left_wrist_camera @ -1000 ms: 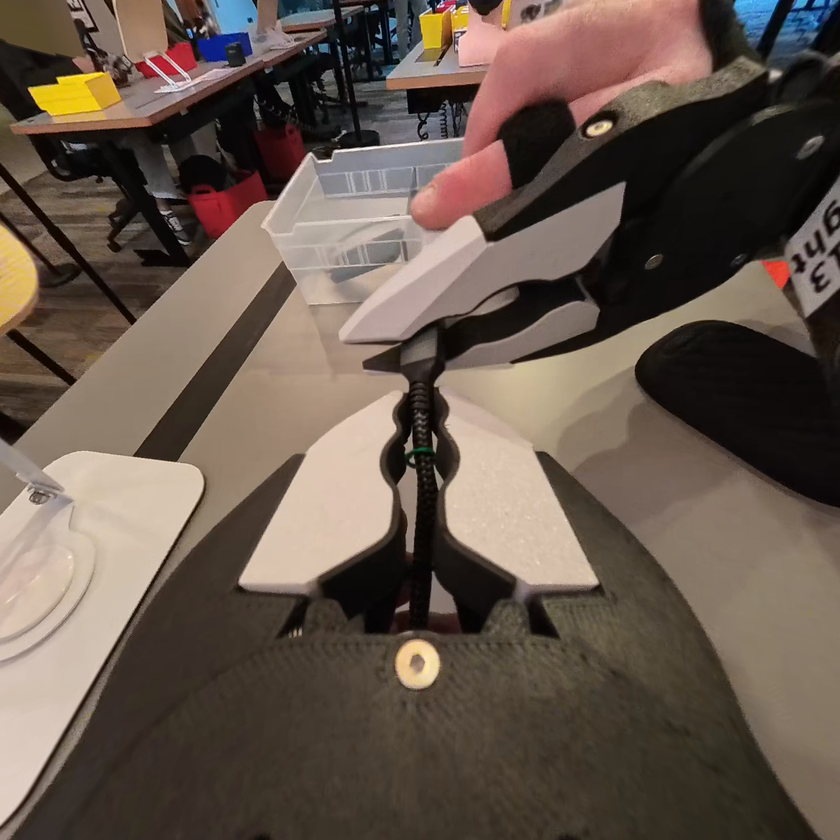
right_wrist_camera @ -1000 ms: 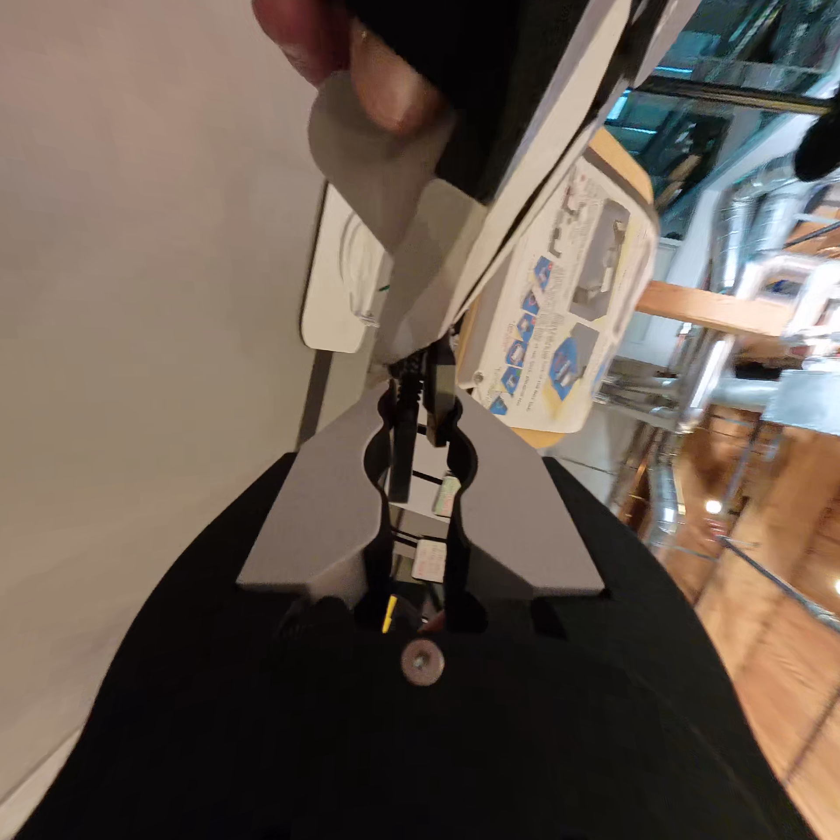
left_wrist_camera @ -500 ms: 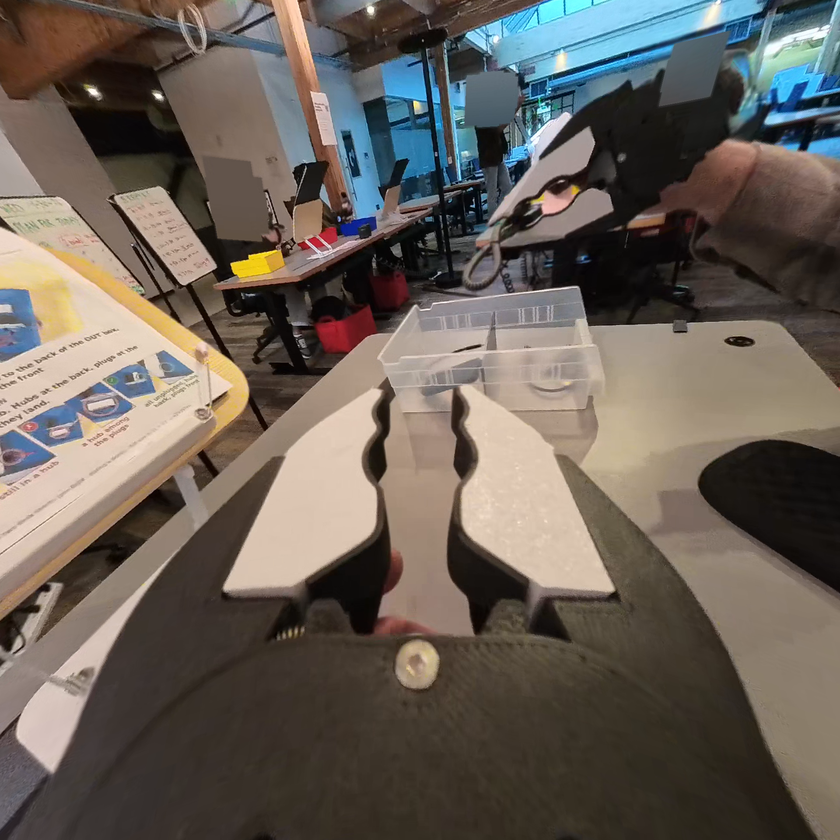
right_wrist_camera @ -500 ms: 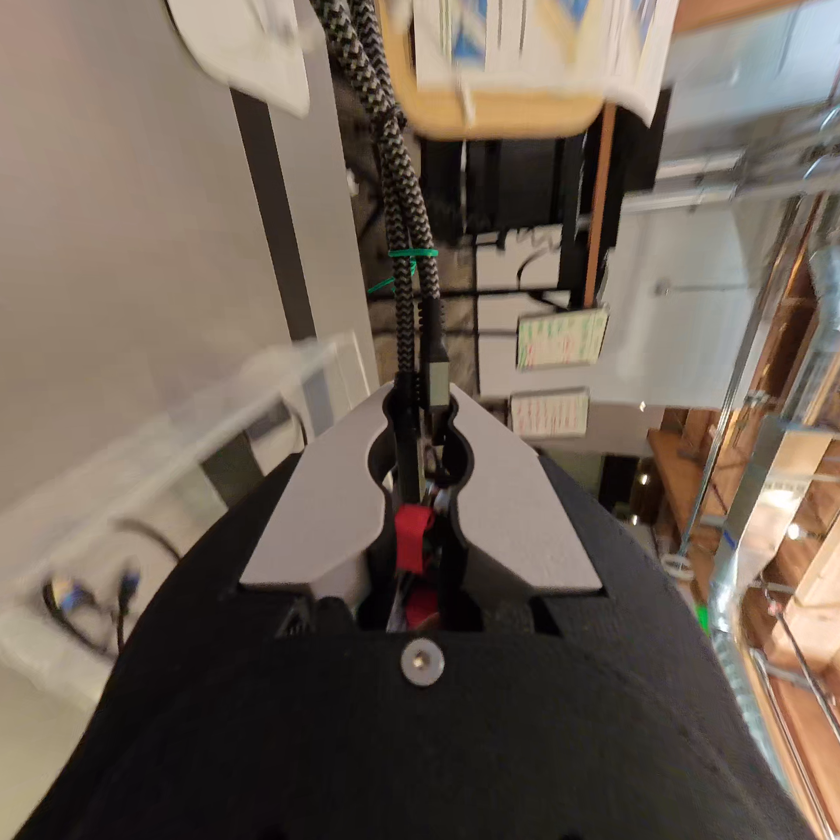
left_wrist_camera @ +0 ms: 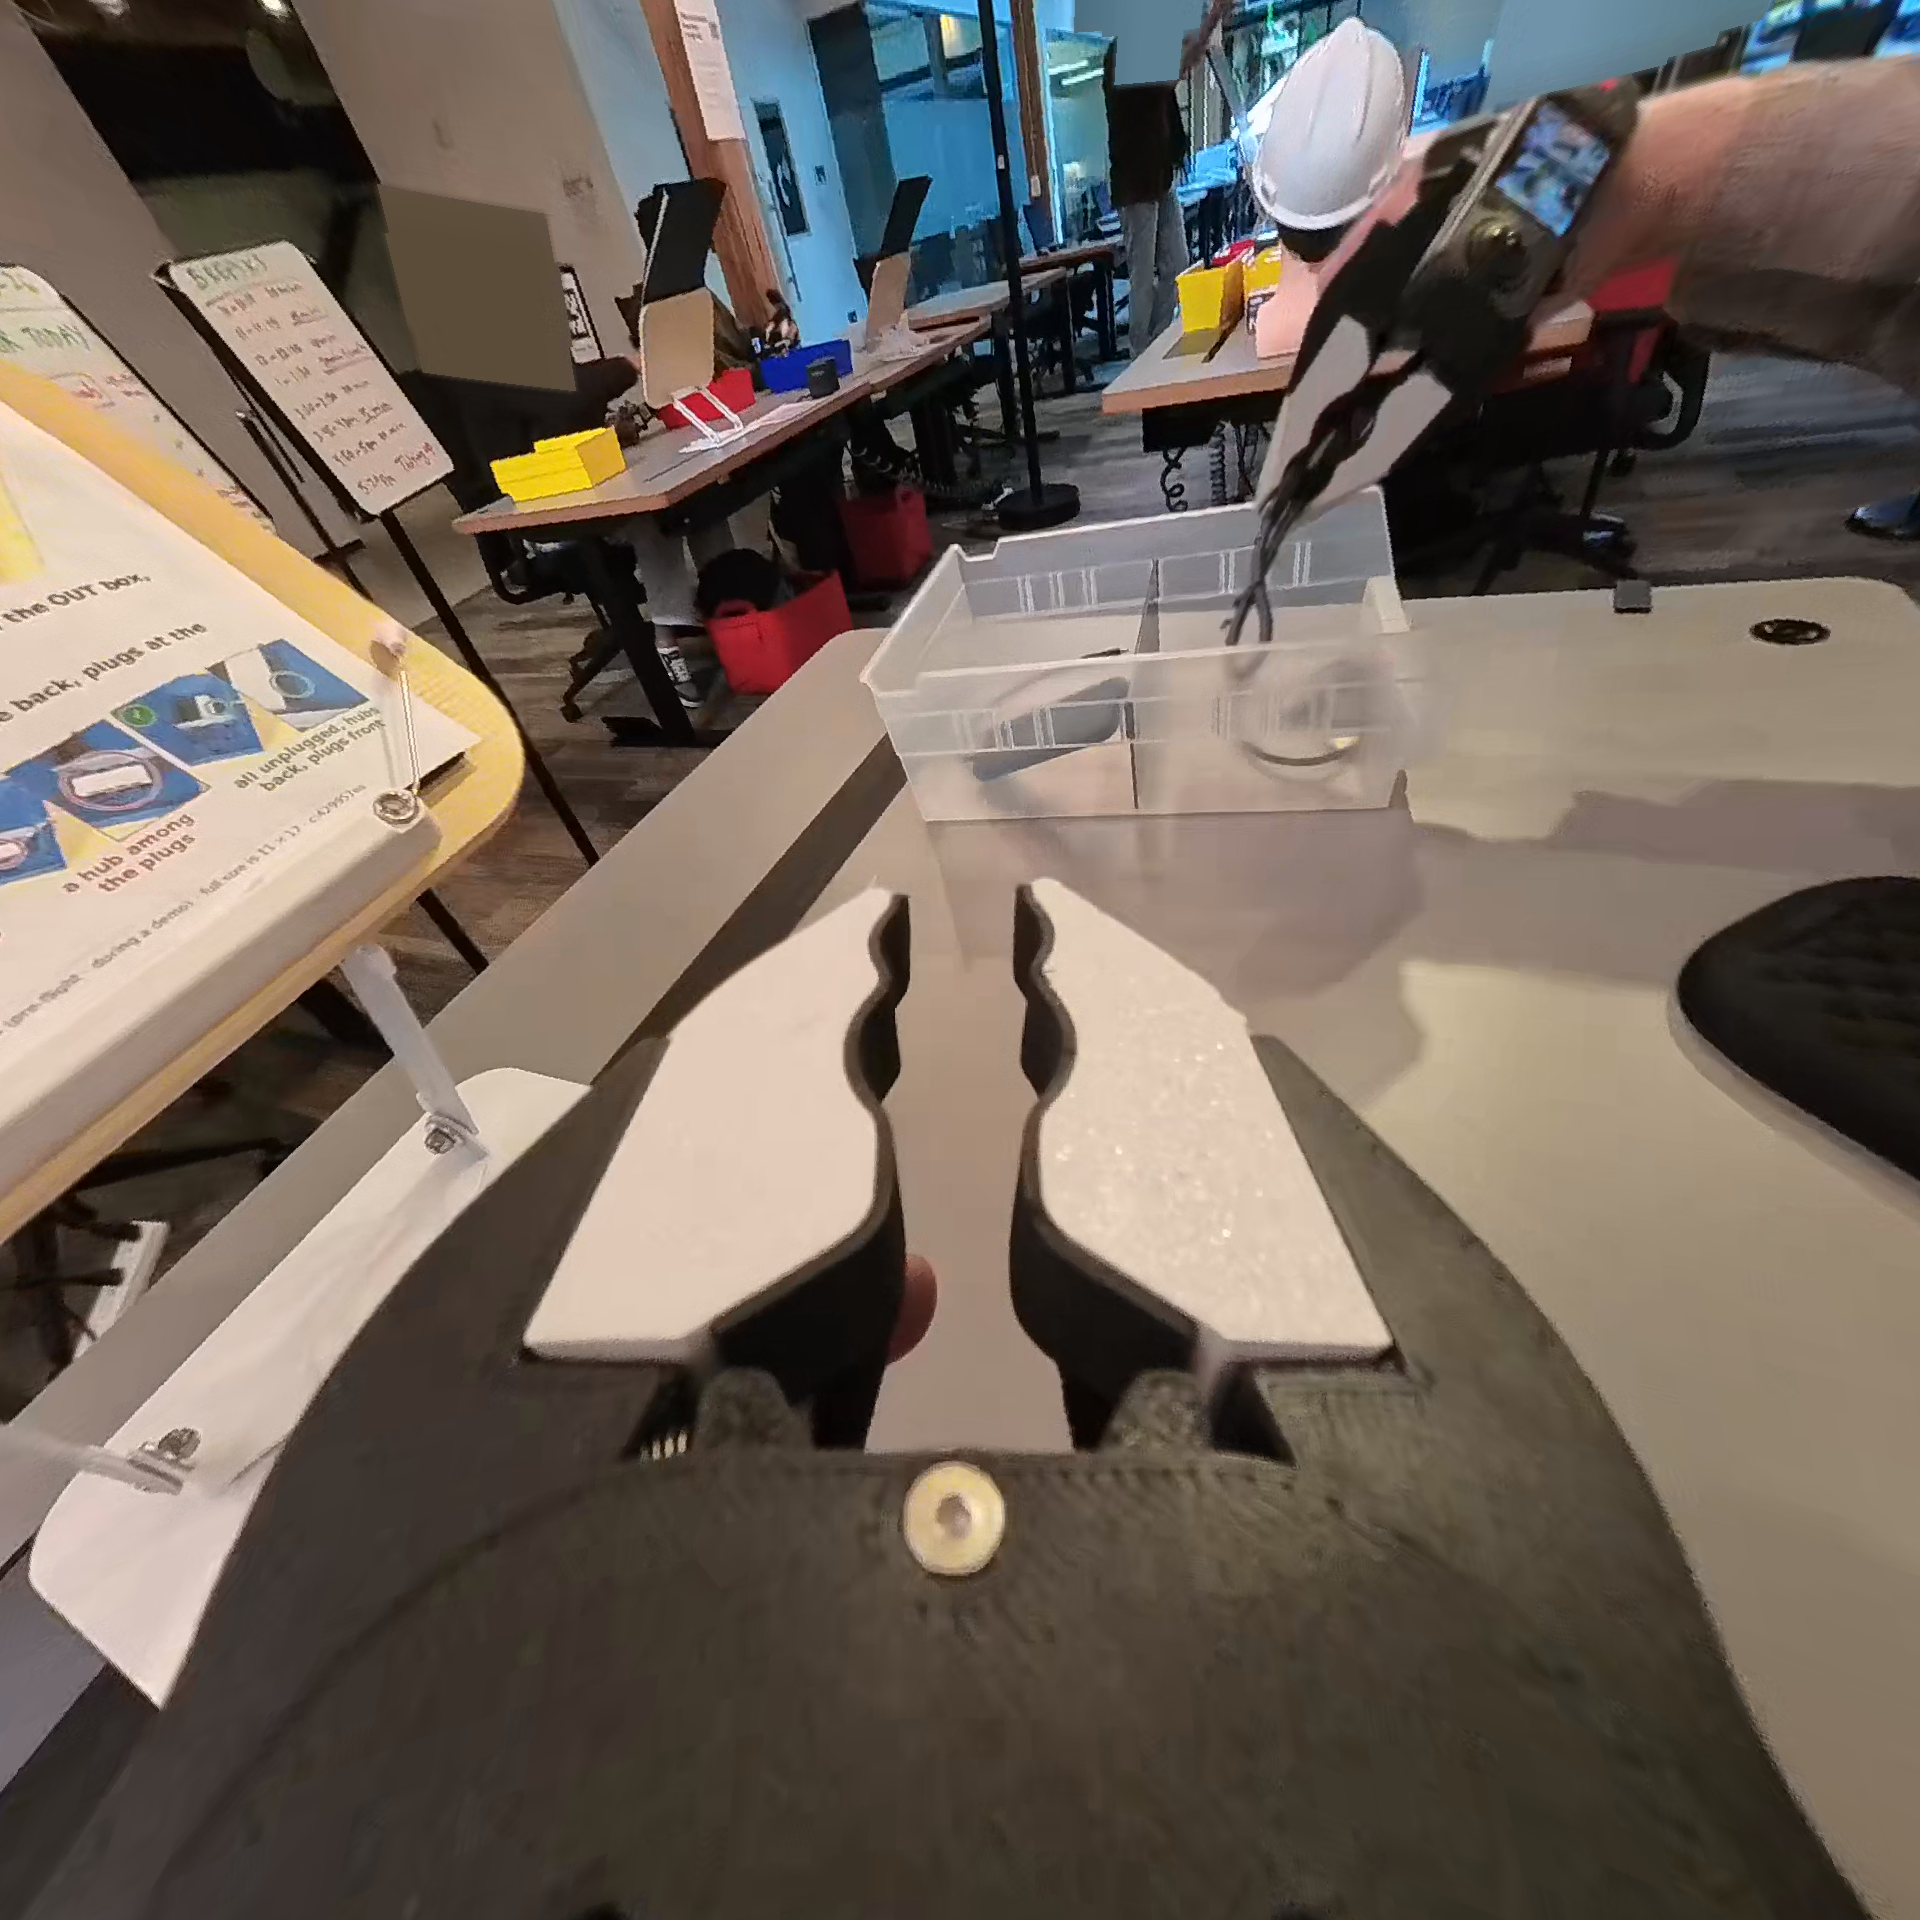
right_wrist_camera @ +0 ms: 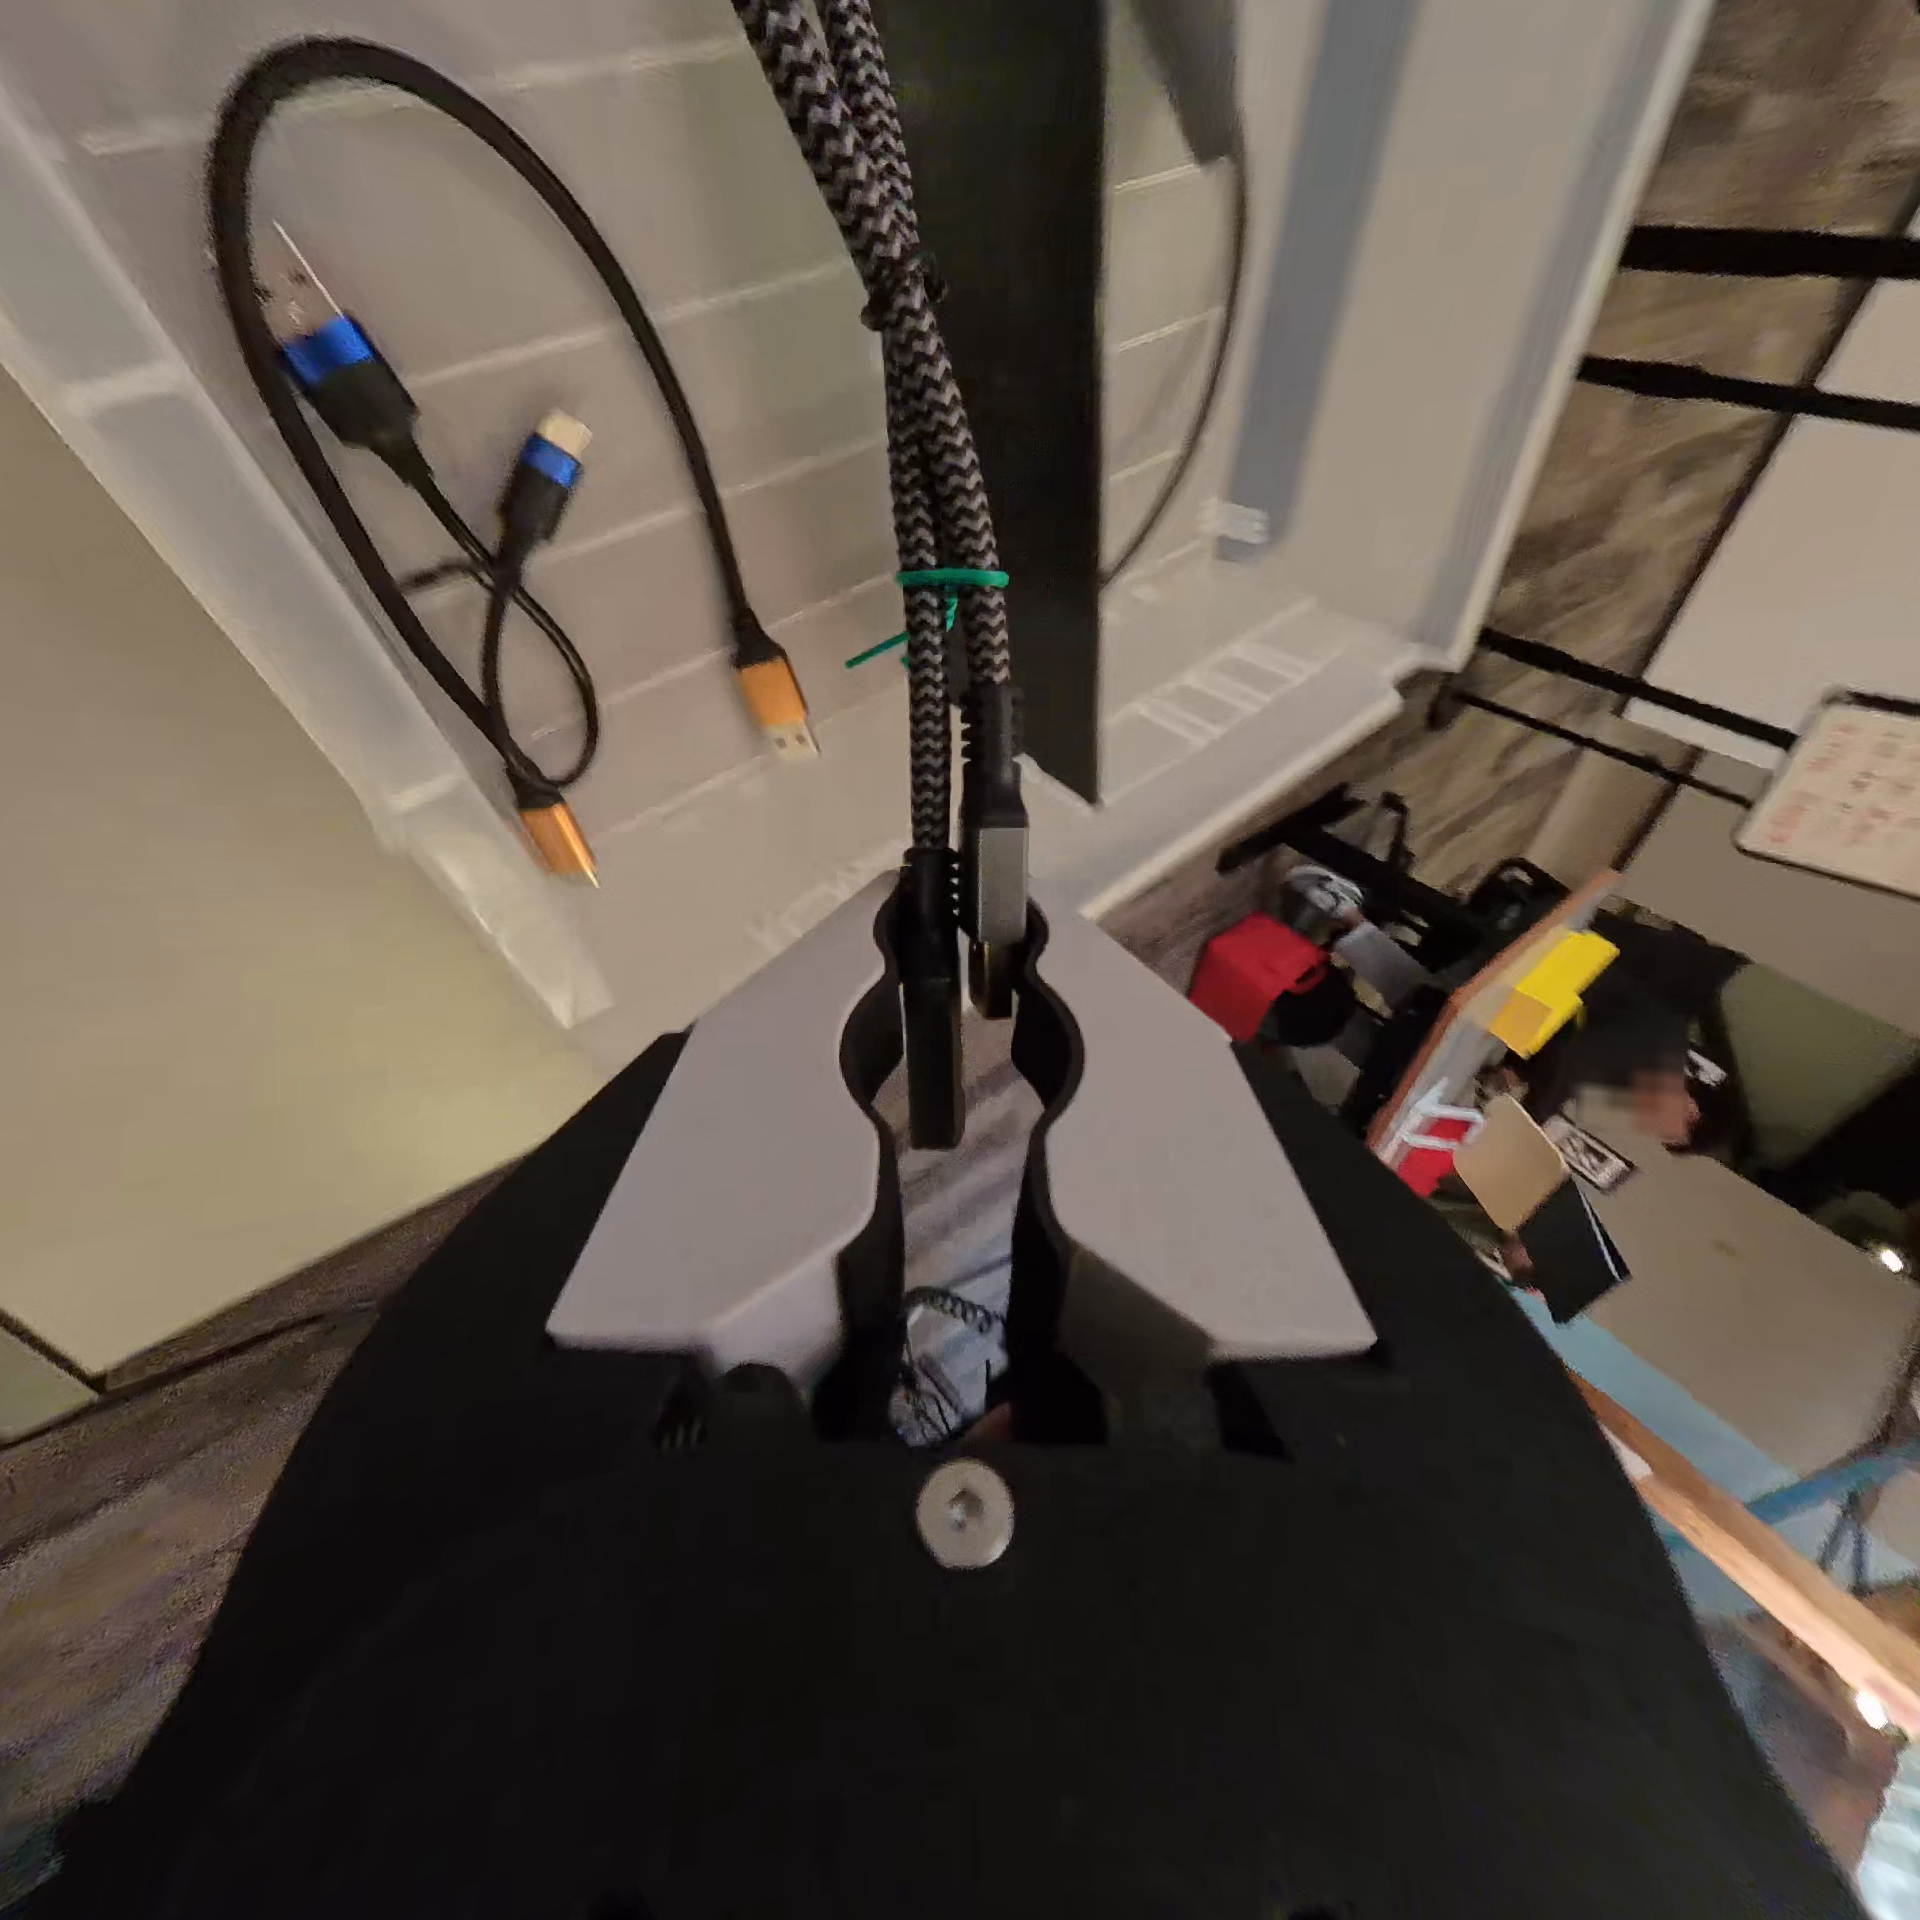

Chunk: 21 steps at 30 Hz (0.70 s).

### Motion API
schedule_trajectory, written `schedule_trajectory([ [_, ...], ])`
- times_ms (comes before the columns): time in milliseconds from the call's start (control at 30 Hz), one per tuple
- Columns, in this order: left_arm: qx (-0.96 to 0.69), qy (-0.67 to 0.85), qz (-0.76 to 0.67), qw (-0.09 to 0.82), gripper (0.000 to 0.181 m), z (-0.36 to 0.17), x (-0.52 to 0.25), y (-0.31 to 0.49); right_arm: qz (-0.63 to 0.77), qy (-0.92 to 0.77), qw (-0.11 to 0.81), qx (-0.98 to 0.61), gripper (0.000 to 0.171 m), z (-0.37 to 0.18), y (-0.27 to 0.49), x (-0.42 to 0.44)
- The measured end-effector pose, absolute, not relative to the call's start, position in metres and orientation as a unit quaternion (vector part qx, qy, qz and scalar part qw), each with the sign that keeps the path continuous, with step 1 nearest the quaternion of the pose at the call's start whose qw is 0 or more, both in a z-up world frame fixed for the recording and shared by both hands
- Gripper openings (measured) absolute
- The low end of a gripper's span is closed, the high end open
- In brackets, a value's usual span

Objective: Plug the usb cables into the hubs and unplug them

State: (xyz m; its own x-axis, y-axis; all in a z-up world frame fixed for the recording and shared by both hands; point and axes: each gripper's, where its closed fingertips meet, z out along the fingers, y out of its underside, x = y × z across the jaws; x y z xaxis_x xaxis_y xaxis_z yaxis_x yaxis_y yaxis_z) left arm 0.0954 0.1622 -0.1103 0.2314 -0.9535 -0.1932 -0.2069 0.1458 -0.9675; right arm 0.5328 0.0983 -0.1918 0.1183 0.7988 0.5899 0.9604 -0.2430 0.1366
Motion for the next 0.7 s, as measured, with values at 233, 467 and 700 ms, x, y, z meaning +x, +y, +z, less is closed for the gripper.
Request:
schedule_trajectory([
  [233, -0.551, 0.556, -0.305, 0.543, 0.021, -0.116, 0.1, 0.154, -0.259, -0.576, 0.046, -0.774, 0.069, -0.24, 0.102, 0.542],
  [467, -0.541, 0.568, -0.252, 0.566, 0.026, -0.073, 0.074, 0.154, -0.298, -0.556, 0.177, -0.755, 0.057, -0.137, 0.117, 0.484],
  [700, -0.577, 0.549, -0.057, 0.602, 0.03, -0.019, -0.058, 0.192, -0.29, -0.582, 0.396, -0.648, 0.048, -0.036, 0.127, 0.305],
])
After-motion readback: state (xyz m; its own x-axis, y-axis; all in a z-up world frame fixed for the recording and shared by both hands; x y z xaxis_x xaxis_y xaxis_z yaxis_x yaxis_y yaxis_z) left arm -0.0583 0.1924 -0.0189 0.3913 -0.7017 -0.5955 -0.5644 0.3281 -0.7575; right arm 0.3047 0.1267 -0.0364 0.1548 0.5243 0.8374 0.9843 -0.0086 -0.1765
